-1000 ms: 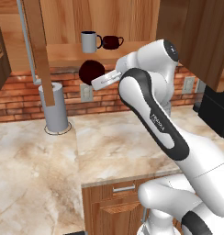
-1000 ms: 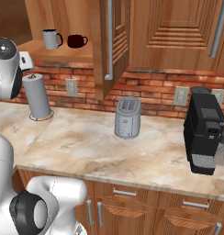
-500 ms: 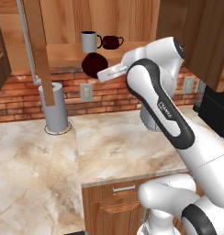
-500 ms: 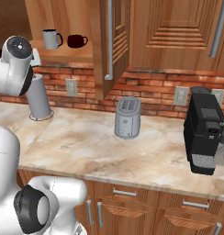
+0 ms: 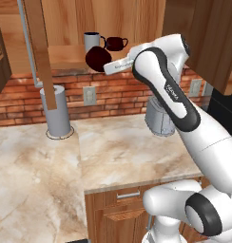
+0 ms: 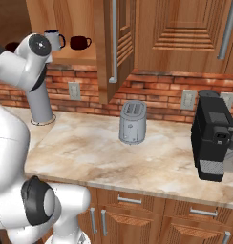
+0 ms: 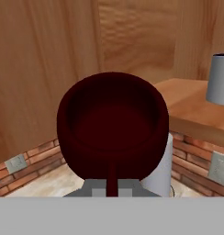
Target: Pick the mug on the counter and place it in the cabinet with the handle facing the right, like the mugs already inside.
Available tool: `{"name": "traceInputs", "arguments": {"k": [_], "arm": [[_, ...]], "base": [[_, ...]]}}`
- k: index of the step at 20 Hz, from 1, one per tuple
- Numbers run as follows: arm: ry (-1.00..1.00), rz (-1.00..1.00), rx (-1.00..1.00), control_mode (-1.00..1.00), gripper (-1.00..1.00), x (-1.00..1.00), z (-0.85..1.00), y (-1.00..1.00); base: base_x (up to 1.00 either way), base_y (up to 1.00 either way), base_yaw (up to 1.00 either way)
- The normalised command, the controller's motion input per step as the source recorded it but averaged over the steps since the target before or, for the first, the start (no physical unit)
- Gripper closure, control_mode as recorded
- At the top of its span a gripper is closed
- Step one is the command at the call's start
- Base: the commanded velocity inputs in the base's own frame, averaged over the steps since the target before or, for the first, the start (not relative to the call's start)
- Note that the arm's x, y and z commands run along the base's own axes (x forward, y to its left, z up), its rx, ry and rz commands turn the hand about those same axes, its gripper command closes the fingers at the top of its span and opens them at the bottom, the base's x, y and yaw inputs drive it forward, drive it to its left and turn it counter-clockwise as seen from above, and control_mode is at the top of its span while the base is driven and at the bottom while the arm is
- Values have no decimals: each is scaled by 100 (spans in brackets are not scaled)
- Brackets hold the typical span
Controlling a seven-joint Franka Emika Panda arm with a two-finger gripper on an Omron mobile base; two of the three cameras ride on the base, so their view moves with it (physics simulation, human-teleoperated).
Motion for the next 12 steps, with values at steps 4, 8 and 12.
{"name": "traceInputs", "arguments": {"k": [4,8,12], "arm": [[0,4,0,-100,100,17,5,0],[0,4,0,-100,100,13,1,0],[0,2,0,-100,100,16,0,0]], "base": [[0,0,0],[0,0,0],[0,0,0]]}}
